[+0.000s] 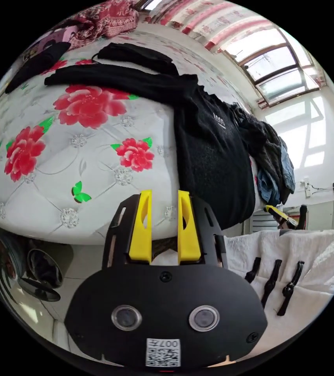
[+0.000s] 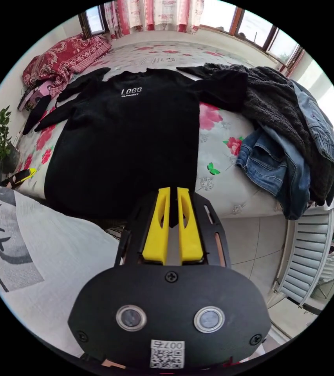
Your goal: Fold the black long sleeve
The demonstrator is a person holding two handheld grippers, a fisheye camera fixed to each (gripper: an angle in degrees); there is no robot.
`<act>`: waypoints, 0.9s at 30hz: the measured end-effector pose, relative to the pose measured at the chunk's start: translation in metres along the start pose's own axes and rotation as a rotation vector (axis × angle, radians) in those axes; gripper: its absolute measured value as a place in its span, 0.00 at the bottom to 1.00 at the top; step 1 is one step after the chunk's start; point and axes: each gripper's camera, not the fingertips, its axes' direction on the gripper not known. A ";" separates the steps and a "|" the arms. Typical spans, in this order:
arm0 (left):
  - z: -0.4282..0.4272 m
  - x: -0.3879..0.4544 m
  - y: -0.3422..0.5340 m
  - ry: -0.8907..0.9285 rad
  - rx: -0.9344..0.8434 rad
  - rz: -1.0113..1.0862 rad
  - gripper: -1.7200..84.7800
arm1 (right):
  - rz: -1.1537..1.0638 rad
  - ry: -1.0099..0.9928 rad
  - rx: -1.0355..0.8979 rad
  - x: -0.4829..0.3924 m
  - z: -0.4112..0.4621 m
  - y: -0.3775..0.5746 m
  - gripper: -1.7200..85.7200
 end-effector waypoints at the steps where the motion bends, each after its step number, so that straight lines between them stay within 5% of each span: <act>1: -0.010 -0.019 -0.014 0.011 0.053 -0.061 0.14 | -0.010 -0.045 0.002 -0.009 0.001 -0.011 0.03; 10: -0.049 -0.124 -0.157 -0.028 0.274 -0.313 0.18 | -0.248 -0.199 0.006 -0.129 0.003 -0.069 0.03; 16: -0.053 -0.202 -0.225 0.059 0.343 -0.541 0.25 | -0.257 -0.104 0.037 -0.157 -0.011 -0.091 0.03; 19: -0.053 -0.225 -0.240 0.034 0.343 -0.653 0.21 | -0.207 -0.130 0.017 -0.159 -0.011 -0.105 0.03; 22: -0.051 -0.235 -0.250 0.024 0.338 -0.710 0.03 | -0.160 -0.173 0.007 -0.160 -0.007 -0.116 0.03; 27: -0.093 -0.208 -0.276 0.109 0.538 -0.458 0.01 | -0.155 -0.191 0.004 -0.163 -0.011 -0.128 0.02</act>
